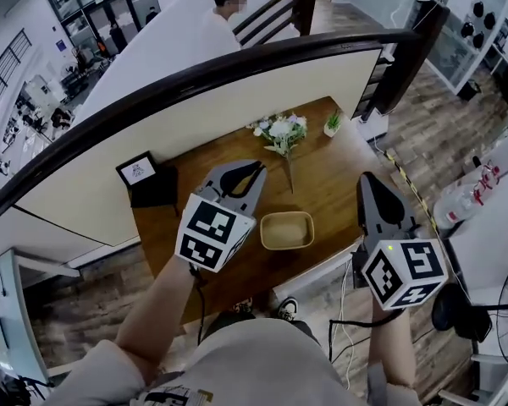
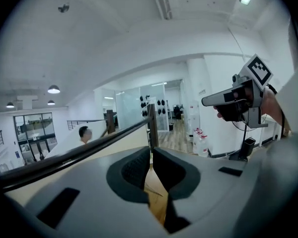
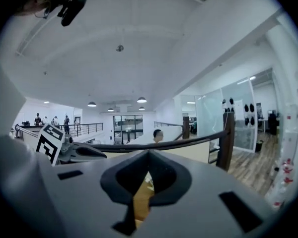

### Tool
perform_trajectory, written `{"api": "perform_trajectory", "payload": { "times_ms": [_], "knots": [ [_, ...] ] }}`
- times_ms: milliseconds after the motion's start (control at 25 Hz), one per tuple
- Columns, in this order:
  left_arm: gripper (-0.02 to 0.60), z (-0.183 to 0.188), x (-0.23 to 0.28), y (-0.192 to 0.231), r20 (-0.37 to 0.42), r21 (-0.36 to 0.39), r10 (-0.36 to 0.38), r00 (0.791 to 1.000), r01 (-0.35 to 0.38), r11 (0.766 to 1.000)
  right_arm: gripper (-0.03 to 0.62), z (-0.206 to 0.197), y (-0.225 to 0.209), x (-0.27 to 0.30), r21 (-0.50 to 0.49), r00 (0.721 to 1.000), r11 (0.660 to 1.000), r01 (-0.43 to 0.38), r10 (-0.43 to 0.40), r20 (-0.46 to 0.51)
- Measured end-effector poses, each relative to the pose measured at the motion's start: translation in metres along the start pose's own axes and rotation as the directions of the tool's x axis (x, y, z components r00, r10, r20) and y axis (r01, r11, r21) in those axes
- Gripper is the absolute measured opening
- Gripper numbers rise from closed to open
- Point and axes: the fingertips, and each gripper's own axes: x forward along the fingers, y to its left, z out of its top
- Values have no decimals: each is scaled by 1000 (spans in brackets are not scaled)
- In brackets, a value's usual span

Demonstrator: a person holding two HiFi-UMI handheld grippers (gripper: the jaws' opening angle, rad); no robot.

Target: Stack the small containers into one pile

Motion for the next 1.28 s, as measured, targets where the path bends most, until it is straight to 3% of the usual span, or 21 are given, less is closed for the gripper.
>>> {"api": "perform_trajectory", "payload": {
  "times_ms": [320, 520, 720, 1040, 1280],
  "knots": [
    [23, 50, -48, -17, 107, 48, 28, 994, -33, 998, 3, 52, 12, -51, -66, 990, 998, -14, 23, 139],
    [21, 56, -68, -15, 140, 11, 80, 987, -82, 997, 3, 62, 23, -74, -112, 983, 993, -32, 52, 177],
    [21, 57, -81, -19, 159, 0, 95, 983, -97, 995, 3, 58, 28, -89, -126, 984, 992, -30, 51, 171],
    [21, 33, -77, -35, 86, 7, 66, 994, -67, 998, 3, 10, 32, -87, -22, 993, 995, -99, 101, 69],
    [18, 34, -75, -33, 74, 19, 72, 995, -74, 997, 3, 7, 29, -85, -19, 993, 995, -93, 94, 71]
  ]
}}
